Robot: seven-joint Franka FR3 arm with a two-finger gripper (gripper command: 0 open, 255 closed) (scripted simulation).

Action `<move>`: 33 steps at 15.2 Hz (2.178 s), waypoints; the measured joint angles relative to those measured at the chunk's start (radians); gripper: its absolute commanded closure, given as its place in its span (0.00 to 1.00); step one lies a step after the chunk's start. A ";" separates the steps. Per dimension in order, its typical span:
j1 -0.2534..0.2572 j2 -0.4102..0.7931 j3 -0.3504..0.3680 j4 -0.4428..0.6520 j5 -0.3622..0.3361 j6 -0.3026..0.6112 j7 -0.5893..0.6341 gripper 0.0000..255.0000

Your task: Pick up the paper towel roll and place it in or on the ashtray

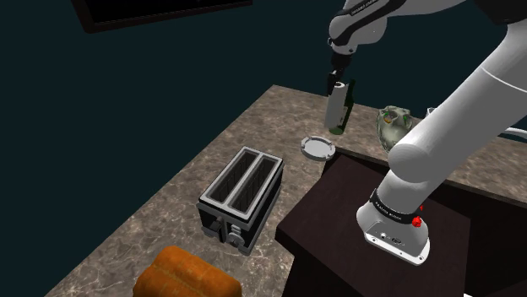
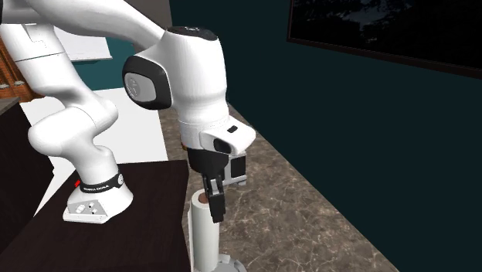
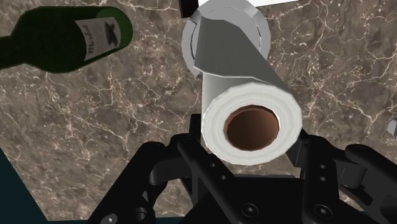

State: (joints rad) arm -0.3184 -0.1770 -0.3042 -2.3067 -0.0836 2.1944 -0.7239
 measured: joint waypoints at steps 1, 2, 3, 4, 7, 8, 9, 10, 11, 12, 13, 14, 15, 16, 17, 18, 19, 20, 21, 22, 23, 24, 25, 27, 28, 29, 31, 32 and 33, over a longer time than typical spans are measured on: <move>-0.001 0.002 -0.001 -0.011 0.000 0.013 -0.001 1.00; 0.000 0.012 -0.002 -0.013 0.003 0.024 -0.003 1.00; 0.001 0.020 -0.003 -0.019 0.005 0.038 -0.003 1.00; 0.000 0.026 -0.004 -0.029 0.006 0.054 -0.005 1.00; -0.001 0.050 -0.009 -0.049 0.012 0.097 -0.013 1.00; 0.000 0.052 -0.008 -0.058 0.012 0.108 -0.011 1.00; 0.000 0.061 -0.010 -0.066 0.015 0.125 -0.014 1.00; 0.000 0.071 -0.011 -0.069 0.019 0.138 -0.016 1.00; 0.000 0.080 -0.012 -0.077 0.021 0.154 -0.019 1.00; 0.001 0.090 -0.012 -0.080 0.025 0.167 -0.021 1.00; 0.001 0.099 -0.014 -0.087 0.028 0.182 -0.024 1.00; 0.002 0.107 -0.013 -0.093 0.030 0.196 -0.023 1.00; 0.003 0.121 -0.014 -0.094 0.036 0.211 -0.027 1.00; 0.002 0.131 -0.015 -0.100 0.040 0.227 -0.032 1.00; 0.002 0.140 -0.015 -0.106 0.044 0.241 -0.034 1.00; 0.003 0.148 -0.015 -0.111 0.047 0.253 -0.035 1.00; 0.002 0.158 -0.016 -0.117 0.052 0.269 -0.040 1.00; 0.003 0.172 -0.015 -0.117 0.058 0.282 -0.043 1.00; 0.003 0.184 -0.016 -0.121 0.064 0.298 -0.047 1.00; 0.003 0.193 -0.015 -0.125 0.068 0.310 -0.050 1.00; 0.003 0.203 -0.016 -0.130 0.074 0.326 -0.055 1.00; 0.002 0.219 -0.015 -0.134 0.082 0.344 -0.061 1.00; 0.003 0.225 -0.014 -0.134 0.084 0.350 -0.061 1.00; 0.003 0.230 -0.014 -0.135 0.087 0.356 -0.064 1.00; 0.003 0.231 -0.014 -0.135 0.088 0.357 -0.064 1.00; 0.003 0.232 -0.014 -0.135 0.089 0.358 -0.064 1.00; 0.003 0.232 -0.014 -0.135 0.089 0.358 -0.065 1.00; 0.003 0.232 -0.014 -0.135 0.089 0.358 -0.065 0.00; 0.003 0.232 -0.014 -0.135 0.089 0.358 -0.065 0.00</move>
State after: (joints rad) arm -0.3156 0.0553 -0.3179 -2.4414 0.0052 2.5527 -0.7885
